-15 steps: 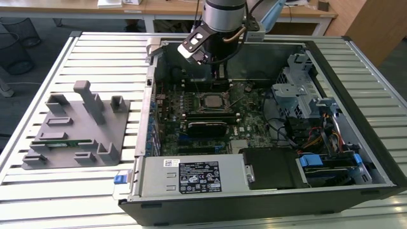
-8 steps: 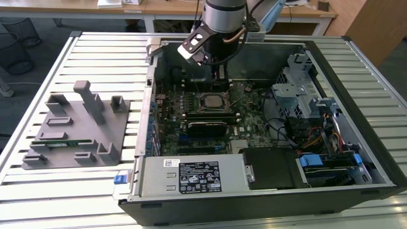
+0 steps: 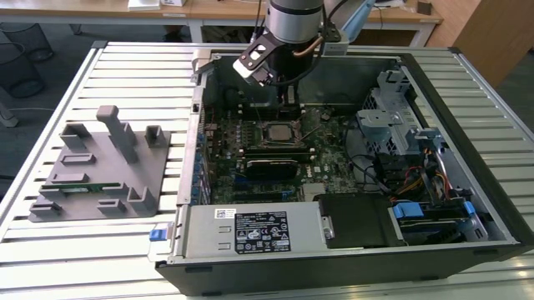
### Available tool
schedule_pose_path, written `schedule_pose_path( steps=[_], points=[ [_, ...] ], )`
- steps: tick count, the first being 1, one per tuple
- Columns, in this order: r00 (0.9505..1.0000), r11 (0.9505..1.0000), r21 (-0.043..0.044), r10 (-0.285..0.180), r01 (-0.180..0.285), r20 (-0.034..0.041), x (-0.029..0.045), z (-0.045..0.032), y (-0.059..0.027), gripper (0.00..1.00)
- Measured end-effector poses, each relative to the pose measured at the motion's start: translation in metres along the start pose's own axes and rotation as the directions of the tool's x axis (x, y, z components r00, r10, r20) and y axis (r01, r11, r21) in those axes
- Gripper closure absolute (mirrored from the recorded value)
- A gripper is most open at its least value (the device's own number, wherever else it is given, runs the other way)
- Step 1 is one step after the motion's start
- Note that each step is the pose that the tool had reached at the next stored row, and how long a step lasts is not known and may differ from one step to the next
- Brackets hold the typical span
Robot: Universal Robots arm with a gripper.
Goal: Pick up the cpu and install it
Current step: 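Close the cpu cover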
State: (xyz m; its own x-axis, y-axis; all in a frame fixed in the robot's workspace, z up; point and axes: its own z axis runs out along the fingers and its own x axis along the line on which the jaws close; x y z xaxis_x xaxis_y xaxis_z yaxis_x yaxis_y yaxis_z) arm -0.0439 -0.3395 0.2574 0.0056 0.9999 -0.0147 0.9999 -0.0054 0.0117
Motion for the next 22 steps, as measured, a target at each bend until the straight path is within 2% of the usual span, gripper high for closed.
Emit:
schedule_pose_path(
  steps=[10,15,19,22],
  points=[
    [1.0,1.0,0.0002,0.0,0.0,0.0002,-0.0002,-0.0005,0.0012,0.89],
    [1.0,1.0,0.0,0.0,0.0,-0.0001,-0.0004,-0.0109,0.0014,0.89],
    [1.0,1.0,0.0,0.0,0.0,-0.0001,-0.0023,-0.0113,0.0013,0.89],
    [1.0,1.0,0.0,0.0,0.0,0.0,-0.0066,-0.0113,0.0011,0.89]
  ],
)
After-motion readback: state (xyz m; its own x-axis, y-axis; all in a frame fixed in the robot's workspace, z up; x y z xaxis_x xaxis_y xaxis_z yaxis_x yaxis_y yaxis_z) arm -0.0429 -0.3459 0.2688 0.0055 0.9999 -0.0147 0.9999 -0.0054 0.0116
